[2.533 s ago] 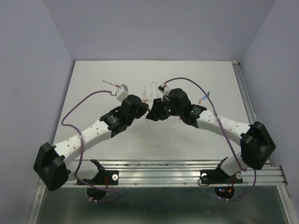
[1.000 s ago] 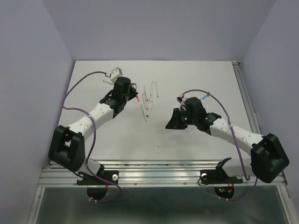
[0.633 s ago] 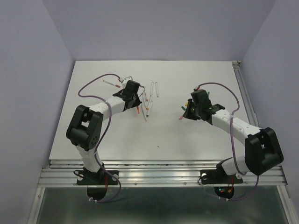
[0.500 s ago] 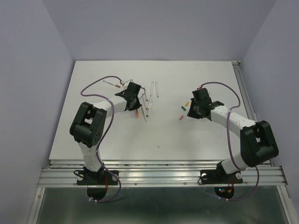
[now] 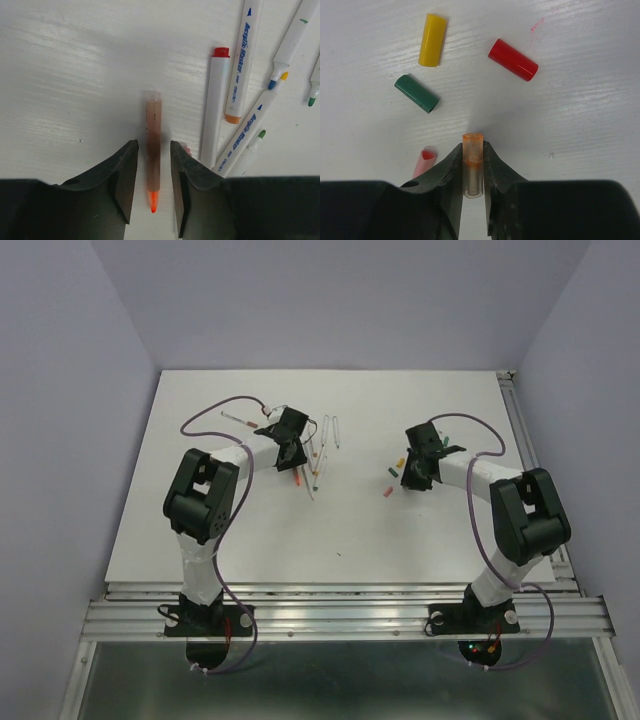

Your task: Open the pen caps

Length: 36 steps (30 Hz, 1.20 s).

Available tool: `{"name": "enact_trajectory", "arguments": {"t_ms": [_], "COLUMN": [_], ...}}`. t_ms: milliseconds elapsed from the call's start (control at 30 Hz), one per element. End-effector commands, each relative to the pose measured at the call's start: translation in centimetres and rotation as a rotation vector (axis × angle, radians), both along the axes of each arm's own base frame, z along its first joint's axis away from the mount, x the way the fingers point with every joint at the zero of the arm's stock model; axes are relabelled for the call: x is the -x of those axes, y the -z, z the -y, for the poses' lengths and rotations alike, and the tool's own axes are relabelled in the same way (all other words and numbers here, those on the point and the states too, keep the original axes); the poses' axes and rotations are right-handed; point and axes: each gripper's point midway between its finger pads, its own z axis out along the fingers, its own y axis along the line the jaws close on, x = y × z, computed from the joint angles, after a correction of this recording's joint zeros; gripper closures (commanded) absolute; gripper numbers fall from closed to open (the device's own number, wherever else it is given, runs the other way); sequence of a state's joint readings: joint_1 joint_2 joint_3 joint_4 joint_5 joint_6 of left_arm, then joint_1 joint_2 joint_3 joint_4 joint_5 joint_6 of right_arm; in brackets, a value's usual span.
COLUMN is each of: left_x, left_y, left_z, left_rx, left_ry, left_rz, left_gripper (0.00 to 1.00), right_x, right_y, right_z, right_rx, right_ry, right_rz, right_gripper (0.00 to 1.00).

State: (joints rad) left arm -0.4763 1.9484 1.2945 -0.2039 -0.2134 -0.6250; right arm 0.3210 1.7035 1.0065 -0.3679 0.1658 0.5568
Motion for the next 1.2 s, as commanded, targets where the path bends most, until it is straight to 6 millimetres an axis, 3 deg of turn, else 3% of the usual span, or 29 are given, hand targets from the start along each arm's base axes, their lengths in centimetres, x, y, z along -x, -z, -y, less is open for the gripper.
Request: {"name": "enact_trajectory", "arguments": {"t_ms": [0, 100, 167, 233, 367, 433, 633, 700, 967, 1033, 1067, 1133, 1167], "left_x": [-0.9, -1.1, -1.1, -1.2, -1.8, -2.2, -3.8, -4.8, -9.7, -11.4, -11.9, -13.3, -13.6], "left_y": [-2.3, -3.1, -3.7, -4.8, -7.7, -8.7, -10.5, -10.8, -10.4, -9.7, -8.2, -9.1, -7.2], "left_z": [-0.3, -0.7, -0.8, -1.0, -1.3, -2.2, -5.2, -6.7, -12.2, -13.9, -14.4, -15.6, -16.1], "left_rx": [-0.009, -0.02, -0.021, -0.016, -0.001, 0.003, 0.004, 0.004, 0.006, 0.006, -0.003, -0.016, -0.043], "left_ry": [-0.024, -0.048, -0.054, -0.06, -0.072, -0.092, -0.16, -0.189, -0.311, -0.359, -0.371, -0.419, -0.436], "left_rz": [0.042, 0.053, 0.06, 0.078, 0.135, 0.154, 0.189, 0.196, 0.2, 0.183, 0.152, 0.163, 0.122], "left_gripper": [0.53, 0.48, 0.45, 0.42, 0.23, 0.19, 0.11, 0.07, 0.06, 0.06, 0.06, 0.06, 0.06], "right_x": [-2.1, -2.0, -1.9, -1.9, -1.9, -1.7, -1.2, -0.9, -0.4, -0.3, -0.3, -0.1, 0.0], "right_y": [-2.5, -3.2, -3.6, -4.6, -6.7, -8.0, -9.9, -10.1, -9.2, -9.0, -9.0, -8.7, -8.6], "right_z": [0.1, 0.4, 0.4, 0.4, 0.4, 0.5, 0.7, 0.9, 1.5, 1.8, 1.9, 2.3, 2.5], "right_rx": [0.0, 0.003, 0.002, -0.003, -0.021, -0.033, -0.043, -0.036, 0.0, 0.013, 0.021, 0.037, 0.049], "right_ry": [0.032, 0.044, 0.045, 0.045, 0.046, 0.045, 0.036, 0.035, 0.034, 0.033, 0.035, 0.04, 0.047], "right_rz": [0.083, 0.093, 0.101, 0.127, 0.173, 0.204, 0.261, 0.267, 0.243, 0.242, 0.243, 0.237, 0.237], "right_gripper": [0.71, 0.68, 0.56, 0.54, 0.46, 0.43, 0.14, 0.01, 0.0, 0.0, 0.0, 0.0, 0.0]}}
